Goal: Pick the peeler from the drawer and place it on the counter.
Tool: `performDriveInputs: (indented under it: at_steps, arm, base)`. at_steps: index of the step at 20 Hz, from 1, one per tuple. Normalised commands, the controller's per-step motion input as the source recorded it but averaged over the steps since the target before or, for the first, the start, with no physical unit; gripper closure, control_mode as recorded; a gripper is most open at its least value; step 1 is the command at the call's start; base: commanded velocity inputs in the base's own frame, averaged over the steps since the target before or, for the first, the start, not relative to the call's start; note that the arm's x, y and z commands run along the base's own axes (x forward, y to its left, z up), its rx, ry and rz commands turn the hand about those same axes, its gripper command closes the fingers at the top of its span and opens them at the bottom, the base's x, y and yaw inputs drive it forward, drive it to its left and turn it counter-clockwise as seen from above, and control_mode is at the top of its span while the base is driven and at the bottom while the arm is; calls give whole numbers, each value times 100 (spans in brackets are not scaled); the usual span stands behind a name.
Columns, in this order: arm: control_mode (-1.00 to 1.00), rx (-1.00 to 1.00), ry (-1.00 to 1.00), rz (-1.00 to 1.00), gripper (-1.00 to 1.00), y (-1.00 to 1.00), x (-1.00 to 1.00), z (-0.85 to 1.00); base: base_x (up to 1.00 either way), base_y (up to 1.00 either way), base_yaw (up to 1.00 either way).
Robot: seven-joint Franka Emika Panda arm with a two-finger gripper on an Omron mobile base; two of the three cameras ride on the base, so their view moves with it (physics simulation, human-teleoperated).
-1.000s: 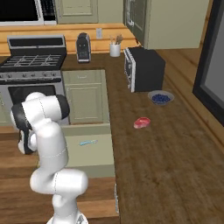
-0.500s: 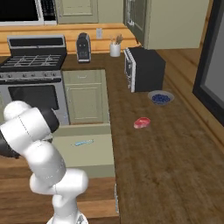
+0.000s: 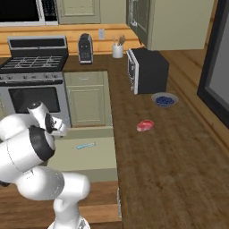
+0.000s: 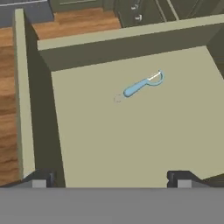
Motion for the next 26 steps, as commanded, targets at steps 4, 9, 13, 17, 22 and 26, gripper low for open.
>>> performDriveInputs:
  at_steps: [4,9,13,17,22,26]
  arm:
    - [-100,16,6,-69,-100,-28,12,0]
    - [-100,27,14,-63,-100,-41,5,12]
    - [-100,6,2,-23,-100,-82,7,-4]
    - [-100,20,-13,-2,-100,-49,15,-27]
    - [-100,12,0,0,-100,0,39,-46]
    - [-100,-5,20,-6,-100,16,43,-48]
  base:
    - [0,0,0]
    - [0,0,0]
    - [0,0,0]
    - [0,0,0]
    - [0,0,0]
    - [0,0,0]
